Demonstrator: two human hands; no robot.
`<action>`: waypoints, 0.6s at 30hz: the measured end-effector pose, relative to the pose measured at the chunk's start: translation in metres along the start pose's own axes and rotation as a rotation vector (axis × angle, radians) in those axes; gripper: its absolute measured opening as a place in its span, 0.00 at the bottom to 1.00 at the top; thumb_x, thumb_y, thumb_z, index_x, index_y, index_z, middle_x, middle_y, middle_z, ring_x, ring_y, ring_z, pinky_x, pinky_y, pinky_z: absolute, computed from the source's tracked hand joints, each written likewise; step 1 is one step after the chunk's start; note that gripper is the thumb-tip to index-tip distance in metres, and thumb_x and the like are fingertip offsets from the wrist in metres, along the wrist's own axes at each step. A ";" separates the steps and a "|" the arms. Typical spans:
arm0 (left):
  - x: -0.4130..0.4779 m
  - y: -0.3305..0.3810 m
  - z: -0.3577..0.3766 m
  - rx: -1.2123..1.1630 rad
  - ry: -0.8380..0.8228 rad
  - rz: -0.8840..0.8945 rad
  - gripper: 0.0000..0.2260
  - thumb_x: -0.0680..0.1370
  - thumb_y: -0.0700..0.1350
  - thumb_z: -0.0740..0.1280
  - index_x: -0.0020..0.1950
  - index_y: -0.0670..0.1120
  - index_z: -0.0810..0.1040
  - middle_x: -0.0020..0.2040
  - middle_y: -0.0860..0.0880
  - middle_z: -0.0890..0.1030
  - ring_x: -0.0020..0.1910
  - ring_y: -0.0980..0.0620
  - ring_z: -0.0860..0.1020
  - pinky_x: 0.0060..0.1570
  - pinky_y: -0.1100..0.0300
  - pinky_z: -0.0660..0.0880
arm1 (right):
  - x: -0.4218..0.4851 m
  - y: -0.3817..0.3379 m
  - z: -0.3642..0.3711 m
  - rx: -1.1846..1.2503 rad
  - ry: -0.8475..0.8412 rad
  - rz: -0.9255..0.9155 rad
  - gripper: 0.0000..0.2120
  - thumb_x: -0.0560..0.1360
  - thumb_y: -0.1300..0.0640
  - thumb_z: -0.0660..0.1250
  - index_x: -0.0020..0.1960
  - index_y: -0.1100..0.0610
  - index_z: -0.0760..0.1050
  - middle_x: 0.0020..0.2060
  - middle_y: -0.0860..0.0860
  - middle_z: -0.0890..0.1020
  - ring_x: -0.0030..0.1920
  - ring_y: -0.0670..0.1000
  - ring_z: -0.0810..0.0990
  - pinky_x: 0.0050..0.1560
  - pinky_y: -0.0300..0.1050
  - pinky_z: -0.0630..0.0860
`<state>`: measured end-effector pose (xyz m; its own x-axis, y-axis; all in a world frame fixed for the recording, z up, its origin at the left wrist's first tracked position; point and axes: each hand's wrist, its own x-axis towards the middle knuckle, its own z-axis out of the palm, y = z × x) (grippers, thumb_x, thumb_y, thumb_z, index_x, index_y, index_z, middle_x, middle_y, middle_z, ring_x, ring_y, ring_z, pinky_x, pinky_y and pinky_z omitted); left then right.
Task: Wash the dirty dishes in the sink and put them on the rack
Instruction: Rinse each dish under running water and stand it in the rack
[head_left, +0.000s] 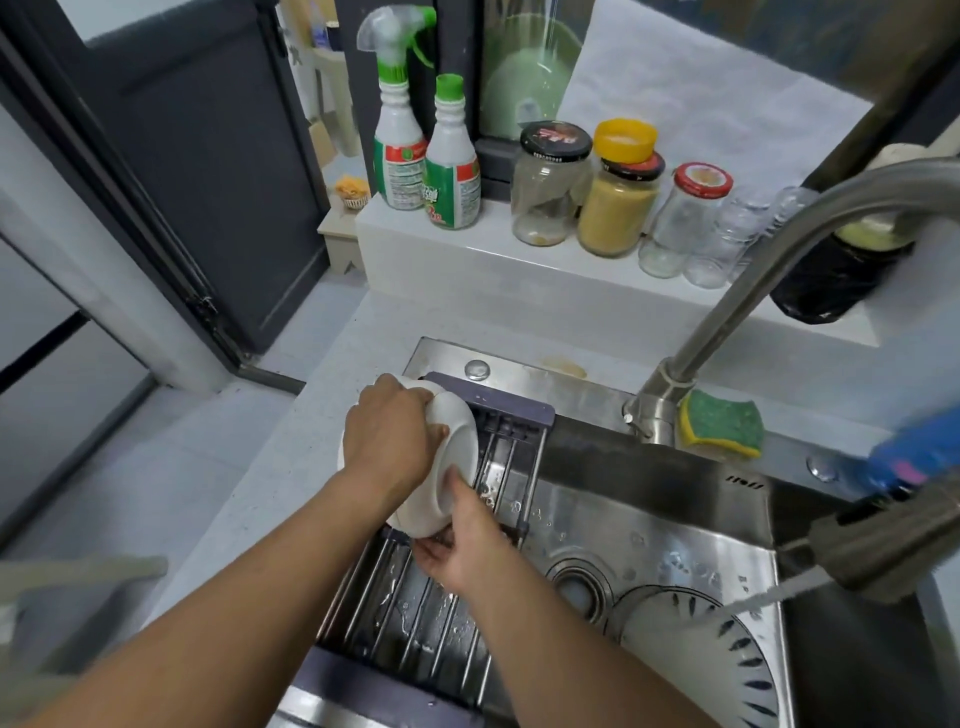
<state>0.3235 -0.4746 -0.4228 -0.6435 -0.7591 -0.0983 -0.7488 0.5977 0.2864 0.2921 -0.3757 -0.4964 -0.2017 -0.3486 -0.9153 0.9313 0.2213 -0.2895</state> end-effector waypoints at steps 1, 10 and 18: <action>0.000 0.000 0.000 0.017 0.018 0.009 0.16 0.79 0.55 0.69 0.64 0.52 0.80 0.59 0.46 0.74 0.60 0.43 0.73 0.58 0.51 0.71 | 0.003 0.000 0.002 0.000 0.002 -0.002 0.27 0.75 0.39 0.72 0.66 0.57 0.74 0.55 0.58 0.82 0.53 0.58 0.83 0.44 0.50 0.80; -0.008 -0.007 0.013 0.044 0.209 0.085 0.19 0.80 0.55 0.68 0.69 0.50 0.77 0.70 0.44 0.71 0.67 0.43 0.69 0.64 0.49 0.67 | 0.024 -0.005 0.001 -0.133 0.023 -0.026 0.29 0.76 0.35 0.69 0.68 0.52 0.72 0.58 0.58 0.81 0.55 0.60 0.82 0.59 0.63 0.79; -0.017 -0.011 0.029 0.028 0.200 0.104 0.29 0.77 0.56 0.72 0.74 0.46 0.71 0.78 0.38 0.63 0.78 0.38 0.61 0.76 0.43 0.61 | 0.026 -0.003 -0.001 -0.298 0.041 -0.106 0.34 0.68 0.27 0.68 0.67 0.46 0.72 0.59 0.53 0.81 0.58 0.57 0.80 0.49 0.55 0.81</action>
<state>0.3385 -0.4608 -0.4515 -0.6749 -0.7277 0.1222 -0.6862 0.6799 0.2586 0.2837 -0.3850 -0.5195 -0.3111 -0.3481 -0.8843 0.7755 0.4450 -0.4480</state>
